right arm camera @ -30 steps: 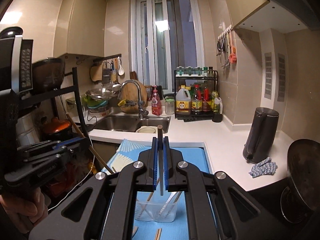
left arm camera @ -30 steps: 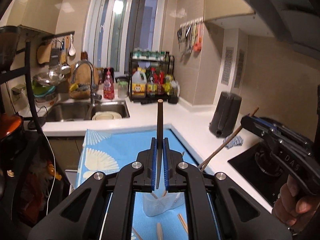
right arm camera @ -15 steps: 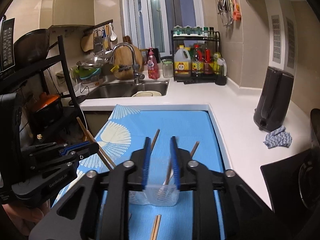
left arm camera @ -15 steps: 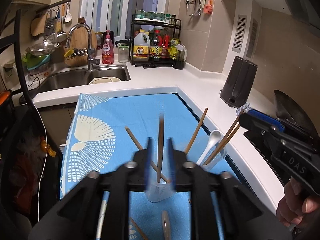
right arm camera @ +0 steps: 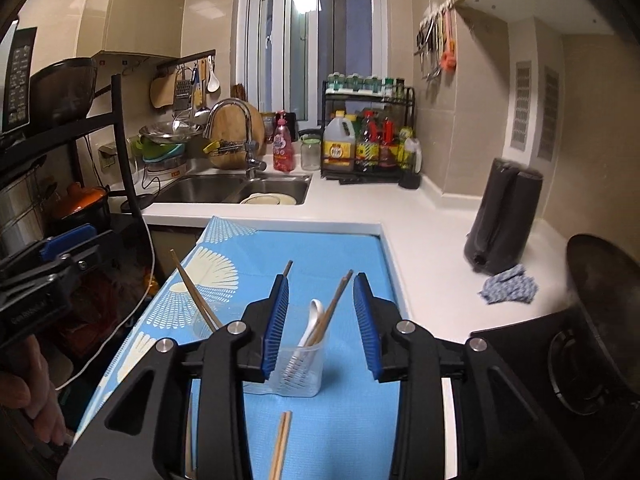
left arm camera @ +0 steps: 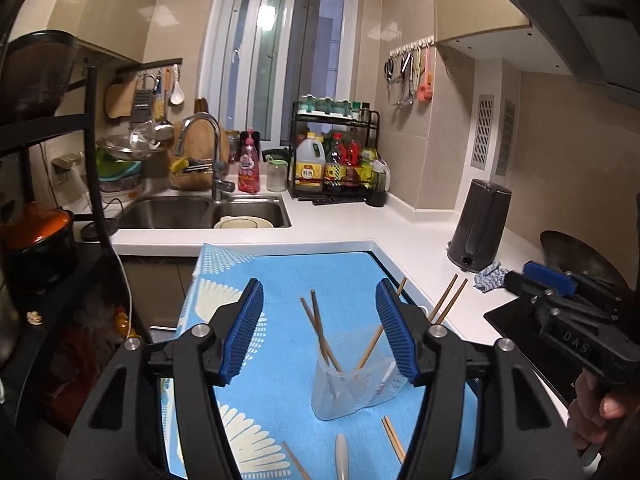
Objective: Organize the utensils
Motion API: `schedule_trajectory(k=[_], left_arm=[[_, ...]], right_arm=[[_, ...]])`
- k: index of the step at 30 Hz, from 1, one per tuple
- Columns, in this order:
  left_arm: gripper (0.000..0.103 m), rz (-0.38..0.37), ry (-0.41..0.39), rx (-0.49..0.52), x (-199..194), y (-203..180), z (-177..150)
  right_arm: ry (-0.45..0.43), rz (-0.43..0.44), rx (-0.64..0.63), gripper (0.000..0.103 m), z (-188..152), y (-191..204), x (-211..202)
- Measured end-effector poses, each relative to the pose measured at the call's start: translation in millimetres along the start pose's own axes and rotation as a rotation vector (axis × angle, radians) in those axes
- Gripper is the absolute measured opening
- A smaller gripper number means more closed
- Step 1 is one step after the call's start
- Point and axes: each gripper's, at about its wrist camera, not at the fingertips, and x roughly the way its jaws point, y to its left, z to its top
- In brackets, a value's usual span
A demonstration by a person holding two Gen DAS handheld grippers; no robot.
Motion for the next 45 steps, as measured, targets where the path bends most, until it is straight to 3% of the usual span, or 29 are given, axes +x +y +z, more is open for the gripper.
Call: schedule_trajectory(k=[9,16,18,20,23,25,31,36,45], left_arm=[[0.059,0.046,-0.037,-0.017,-50.6,13.5,-39.2],[0.057,0.084,0.017,-0.026,-58.2,23.5,-98.0],[0.05,0.091,0.045,-0.035,-56.5,26.9,-114.2],[0.046,0.11,0.063,-0.055,-57.6,31.8,-130.6],[0.028,0.147,0.082,-0.113,-59.9,42.9,-153.1],[0.016,0.161,0.091,-0.142,-61.5,49.1,-166.1],[0.013,0.17,0.139,-0.149,-59.0,53.0,-196.1],[0.013,0.135,0.184,-0.134,-50.7,40.3,-212.9],[0.013,-0.031,0.265,-0.157,-37.9,14.0,-238.1]], right_arm=[[-0.089,-0.008,0.032,0.035,-32.7,3.1,-67.9],[-0.053,0.043,0.095,0.035,-88.3,10.2,-82.0],[-0.018,0.058,0.103,0.034,-108.1,12.8,-77.4],[0.021,0.077,0.116,0.022,-126.1,16.1,-71.3],[0.104,0.128,0.151,0.008,-156.2,18.5,-58.8],[0.13,0.13,0.146,0.005,-172.8,22.1,-54.5],[0.231,0.143,0.18,0.005,-221.0,25.6,-36.8],[0.297,0.155,0.186,0.006,-247.5,28.0,-22.2],[0.389,0.162,0.142,0.009,-271.7,41.2,-4.1]])
